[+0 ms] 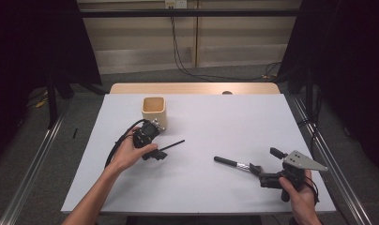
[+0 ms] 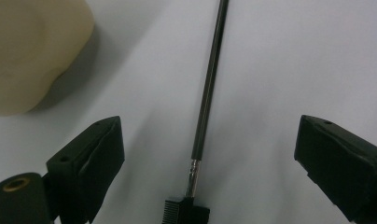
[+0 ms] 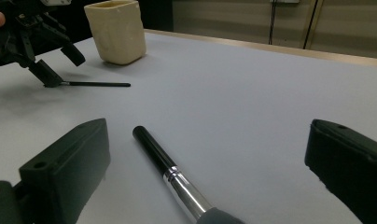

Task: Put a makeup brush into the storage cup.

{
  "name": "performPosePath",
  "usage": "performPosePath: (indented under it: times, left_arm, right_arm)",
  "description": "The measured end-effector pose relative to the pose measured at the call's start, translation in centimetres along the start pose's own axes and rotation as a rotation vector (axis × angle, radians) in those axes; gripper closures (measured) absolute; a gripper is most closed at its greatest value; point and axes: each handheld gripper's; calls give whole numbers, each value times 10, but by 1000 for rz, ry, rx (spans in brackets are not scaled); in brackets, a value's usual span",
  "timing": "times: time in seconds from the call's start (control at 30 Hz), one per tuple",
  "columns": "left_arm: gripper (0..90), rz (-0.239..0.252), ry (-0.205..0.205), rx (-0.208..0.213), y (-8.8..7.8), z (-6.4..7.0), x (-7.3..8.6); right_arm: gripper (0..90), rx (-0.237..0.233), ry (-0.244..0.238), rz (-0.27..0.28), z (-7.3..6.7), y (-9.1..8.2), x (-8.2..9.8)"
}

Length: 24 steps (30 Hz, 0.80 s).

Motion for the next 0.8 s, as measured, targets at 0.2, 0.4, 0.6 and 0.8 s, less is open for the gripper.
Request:
performPosePath:
  times: [0.2,0.4,0.6,0.8]
  left_arm:
    - [69,-73,33,15,9,-1,-5]
    - [187,-145,79,-18,14,-2,-8]
    - [303,-169,81,6,14,-5,-12]
    - [338,-229,89,18,17,-5,-20]
  right_arm:
    - [0,5,10,-3,1,0,0]
    - [0,4,7,-4,0,1,0]
    - [0,9,12,-8,1,1,0]
    - [0,5,7,-10,0,1,0]
Point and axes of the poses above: each handheld gripper's, and its own axes: y roughly forward along the jaws, x roughly out of its underside, z roughly to its right
